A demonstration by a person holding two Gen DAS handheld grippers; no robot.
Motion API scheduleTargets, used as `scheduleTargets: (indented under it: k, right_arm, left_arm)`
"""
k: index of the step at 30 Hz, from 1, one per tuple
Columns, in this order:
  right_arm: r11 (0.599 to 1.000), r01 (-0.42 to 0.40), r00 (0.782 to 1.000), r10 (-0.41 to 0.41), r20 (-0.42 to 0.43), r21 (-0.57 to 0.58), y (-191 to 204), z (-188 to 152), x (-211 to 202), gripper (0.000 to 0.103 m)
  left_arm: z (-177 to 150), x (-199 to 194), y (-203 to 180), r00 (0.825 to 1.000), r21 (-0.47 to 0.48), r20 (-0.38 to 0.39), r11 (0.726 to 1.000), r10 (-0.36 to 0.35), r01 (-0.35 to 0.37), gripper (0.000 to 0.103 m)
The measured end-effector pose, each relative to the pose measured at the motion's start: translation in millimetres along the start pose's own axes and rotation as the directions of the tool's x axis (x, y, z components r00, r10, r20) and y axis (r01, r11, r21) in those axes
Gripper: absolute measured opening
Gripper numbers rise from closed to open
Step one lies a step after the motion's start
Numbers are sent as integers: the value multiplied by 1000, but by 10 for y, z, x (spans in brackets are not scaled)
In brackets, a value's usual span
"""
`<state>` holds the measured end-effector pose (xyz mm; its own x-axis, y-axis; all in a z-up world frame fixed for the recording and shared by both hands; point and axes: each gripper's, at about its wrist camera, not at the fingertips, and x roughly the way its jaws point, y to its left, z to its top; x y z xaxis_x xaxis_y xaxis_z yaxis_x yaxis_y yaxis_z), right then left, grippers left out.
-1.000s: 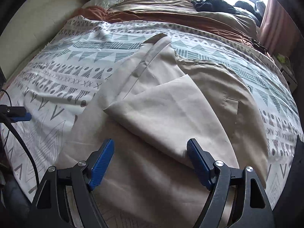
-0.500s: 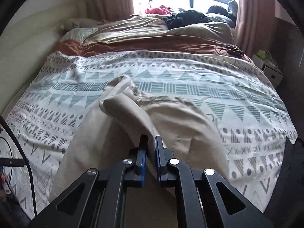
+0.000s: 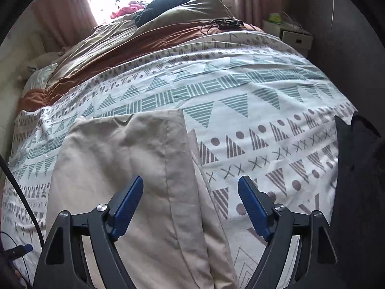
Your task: Fold large clothes
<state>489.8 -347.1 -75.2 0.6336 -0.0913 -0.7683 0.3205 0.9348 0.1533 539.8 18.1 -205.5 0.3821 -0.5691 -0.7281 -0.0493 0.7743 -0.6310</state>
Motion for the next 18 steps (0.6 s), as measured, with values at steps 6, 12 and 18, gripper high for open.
scheduleTargets:
  k: [6,12,18]
  right_arm:
    - [997,-9,999,6,-40,-81,-7,19,167,80]
    - [987,39,983,-66,-169,-158,-34,349,637,79]
    - [990,47,977,-74,-200,-137,-61,594,1010,71]
  left_arm:
    - [201,89,-148,1000,35,3,999,18,-18,69]
    - [418,472,-219,995,31,-76,998,57,-54,69]
    - [582,768,-420,993,73,-108,997,45,-38,69]
